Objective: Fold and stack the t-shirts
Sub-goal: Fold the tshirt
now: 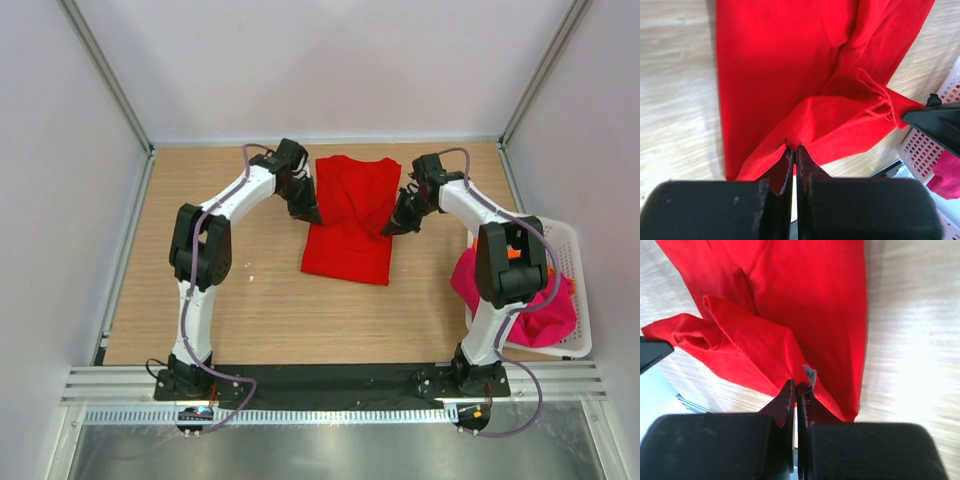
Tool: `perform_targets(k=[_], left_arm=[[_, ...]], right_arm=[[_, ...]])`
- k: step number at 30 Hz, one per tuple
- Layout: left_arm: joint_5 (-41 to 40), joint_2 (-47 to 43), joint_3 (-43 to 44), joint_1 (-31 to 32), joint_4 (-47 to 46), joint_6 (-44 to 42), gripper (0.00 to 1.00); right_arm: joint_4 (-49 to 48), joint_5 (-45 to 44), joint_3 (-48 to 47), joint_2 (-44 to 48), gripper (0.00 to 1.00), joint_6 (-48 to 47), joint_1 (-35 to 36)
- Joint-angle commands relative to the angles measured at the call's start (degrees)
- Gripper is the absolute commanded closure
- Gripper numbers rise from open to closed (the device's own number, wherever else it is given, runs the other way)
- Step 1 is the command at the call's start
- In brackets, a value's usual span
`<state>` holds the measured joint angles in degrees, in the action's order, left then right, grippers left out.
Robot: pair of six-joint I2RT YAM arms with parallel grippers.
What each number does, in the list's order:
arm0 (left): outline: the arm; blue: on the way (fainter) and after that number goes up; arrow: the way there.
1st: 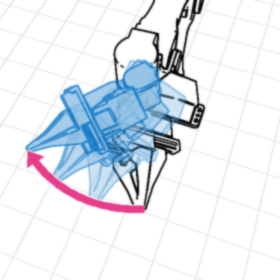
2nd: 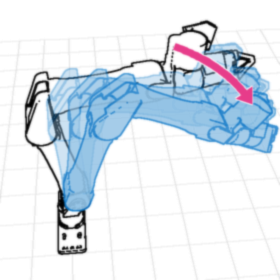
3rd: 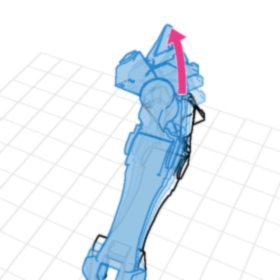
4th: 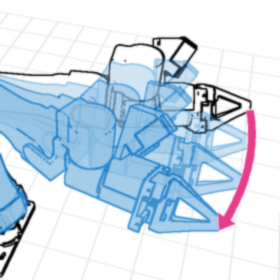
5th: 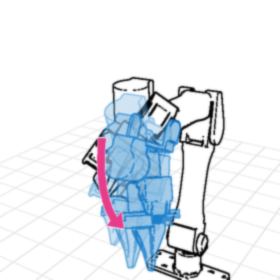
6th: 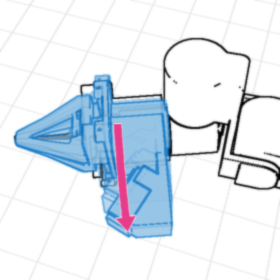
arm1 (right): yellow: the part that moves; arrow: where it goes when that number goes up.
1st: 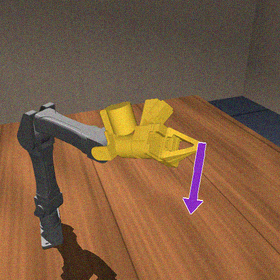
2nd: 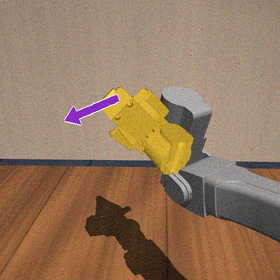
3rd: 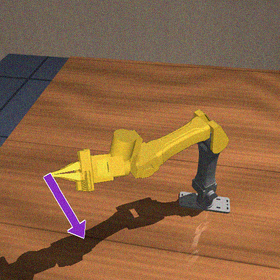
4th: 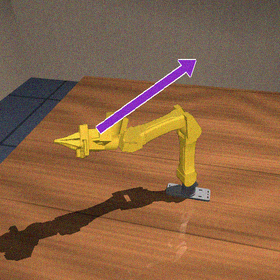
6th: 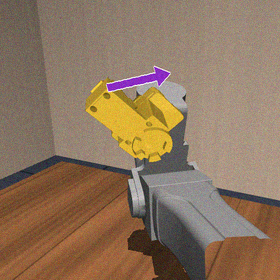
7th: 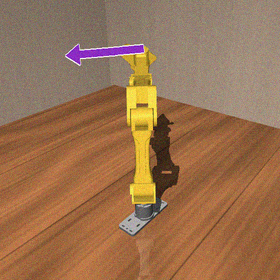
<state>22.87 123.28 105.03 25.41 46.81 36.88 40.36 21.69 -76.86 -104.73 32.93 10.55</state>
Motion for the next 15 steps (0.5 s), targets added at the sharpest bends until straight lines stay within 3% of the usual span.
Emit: perform_targets(k=[1, 15], left_arm=[[2.88, 1.87, 3.42, -0.45, -1.72, -0.32, 1.00], [4.20, 6.44, 7.46, -2.47, -1.63, 0.21, 1.00]], right_arm=[[-0.63, 2.21, -3.56, -0.91, 0.99, -1.37, -1.14], [-1.95, 3.01, -5.76, -5.40, 0.99, -0.06, -2.37]])
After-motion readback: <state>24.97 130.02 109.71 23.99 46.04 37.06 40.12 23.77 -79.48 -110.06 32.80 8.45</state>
